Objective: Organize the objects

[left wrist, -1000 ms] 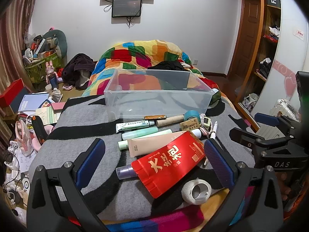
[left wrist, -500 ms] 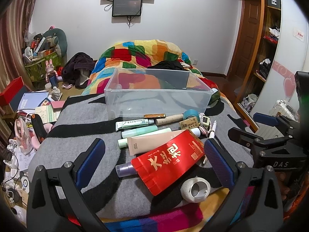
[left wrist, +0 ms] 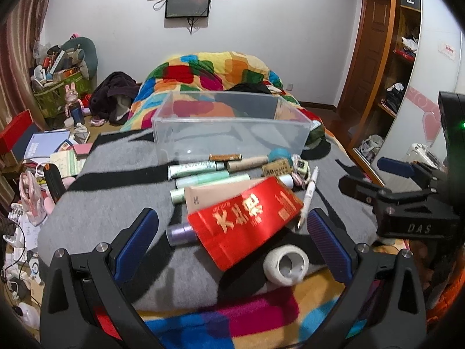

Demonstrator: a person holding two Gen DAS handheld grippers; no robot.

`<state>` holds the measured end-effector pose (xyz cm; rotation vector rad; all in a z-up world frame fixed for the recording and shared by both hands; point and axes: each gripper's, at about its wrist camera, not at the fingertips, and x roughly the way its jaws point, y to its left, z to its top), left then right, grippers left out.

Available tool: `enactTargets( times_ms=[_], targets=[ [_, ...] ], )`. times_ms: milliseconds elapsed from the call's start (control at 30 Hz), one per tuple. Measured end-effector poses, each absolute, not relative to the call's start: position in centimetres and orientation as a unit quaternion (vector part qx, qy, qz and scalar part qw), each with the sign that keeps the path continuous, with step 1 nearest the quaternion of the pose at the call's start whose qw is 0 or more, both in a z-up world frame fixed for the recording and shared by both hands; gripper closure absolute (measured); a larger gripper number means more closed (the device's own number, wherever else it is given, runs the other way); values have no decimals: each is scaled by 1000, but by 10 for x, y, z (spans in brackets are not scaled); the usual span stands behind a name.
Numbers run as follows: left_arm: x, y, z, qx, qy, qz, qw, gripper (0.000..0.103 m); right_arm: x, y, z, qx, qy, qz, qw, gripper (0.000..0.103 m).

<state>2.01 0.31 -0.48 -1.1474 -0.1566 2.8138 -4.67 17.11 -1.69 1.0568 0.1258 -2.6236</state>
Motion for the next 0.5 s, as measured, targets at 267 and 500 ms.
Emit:
enactTargets(
  times_ms=[267, 500],
  targets=[
    [38, 10, -25, -388, -51, 918, 68, 0, -42, 184, -26, 383, 43, -911, 144, 0],
    [41, 34, -46, -409, -19, 907, 96, 0, -43, 194, -39, 407, 32, -902, 140, 0]
  ],
)
